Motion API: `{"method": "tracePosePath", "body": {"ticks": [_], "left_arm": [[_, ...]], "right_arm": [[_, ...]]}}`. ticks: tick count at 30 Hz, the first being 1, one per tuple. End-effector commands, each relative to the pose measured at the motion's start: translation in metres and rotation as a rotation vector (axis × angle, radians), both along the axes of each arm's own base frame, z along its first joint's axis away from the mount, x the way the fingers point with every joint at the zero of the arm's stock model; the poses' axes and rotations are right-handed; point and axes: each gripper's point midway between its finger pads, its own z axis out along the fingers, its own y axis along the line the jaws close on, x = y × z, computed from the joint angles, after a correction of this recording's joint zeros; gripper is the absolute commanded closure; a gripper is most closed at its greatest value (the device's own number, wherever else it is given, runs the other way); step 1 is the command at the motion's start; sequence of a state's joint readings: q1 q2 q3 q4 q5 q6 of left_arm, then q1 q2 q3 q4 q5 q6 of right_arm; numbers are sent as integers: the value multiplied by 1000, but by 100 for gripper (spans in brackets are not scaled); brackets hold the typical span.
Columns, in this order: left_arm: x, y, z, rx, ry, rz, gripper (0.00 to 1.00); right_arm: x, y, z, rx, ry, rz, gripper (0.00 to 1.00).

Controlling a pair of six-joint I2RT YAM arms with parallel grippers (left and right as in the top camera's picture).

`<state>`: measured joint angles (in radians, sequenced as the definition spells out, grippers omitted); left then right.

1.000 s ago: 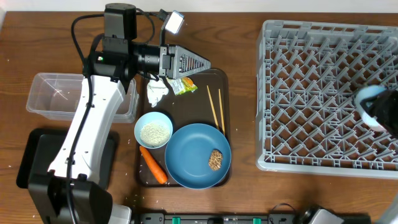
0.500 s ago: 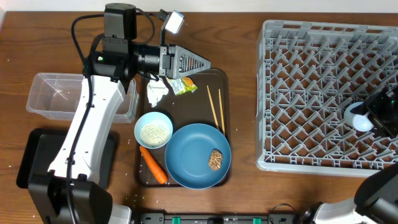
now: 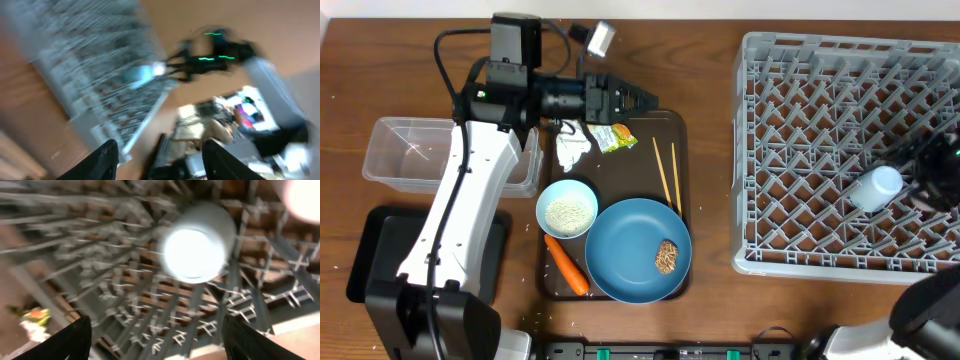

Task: Sort waste into correct bins and load items into the dishwasher rack
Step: 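Pass the light-blue cup to the right gripper, set it in the rack, then grasp the yellow wrapper with the left gripper, drop it in the clear bin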

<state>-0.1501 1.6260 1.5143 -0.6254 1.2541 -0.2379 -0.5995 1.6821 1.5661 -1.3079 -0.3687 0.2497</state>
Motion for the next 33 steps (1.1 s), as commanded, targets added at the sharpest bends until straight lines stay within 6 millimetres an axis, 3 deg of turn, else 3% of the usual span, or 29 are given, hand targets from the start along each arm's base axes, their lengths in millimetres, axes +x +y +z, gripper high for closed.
{"method": "tracePosePath", "body": {"ticks": [1, 4, 6, 8, 11, 15, 23, 27, 31, 33], "left_arm": [[22, 24, -44, 280, 16, 204, 45], [16, 52, -91, 582, 94, 319, 45], [5, 69, -111, 762, 127, 359, 45], [-8, 82, -124, 902, 152, 370, 45], [-25, 97, -137, 1041, 194, 375, 45], [-30, 110, -151, 1114, 231, 410, 45], [33, 94, -185, 1031, 83, 506, 45], [61, 84, -219, 1019, 67, 516, 45], [75, 85, -259, 1047, 112, 543, 45], [79, 83, -271, 1042, 128, 555, 39]], "right_arm": [[11, 27, 84, -62, -295, 147, 23], [8, 49, 126, -131, -446, 229, 22], [3, 66, 146, -174, -515, 279, 20], [-2, 86, 163, -203, -574, 332, 20], [-6, 106, 173, -227, -607, 389, 20], [-7, 120, 167, -221, -584, 435, 23], [2, 144, 139, -157, -524, 516, 28], [5, 151, 126, -129, -488, 540, 31], [4, 158, 116, -110, -464, 562, 31], [3, 162, 111, -102, -453, 572, 32]]}}
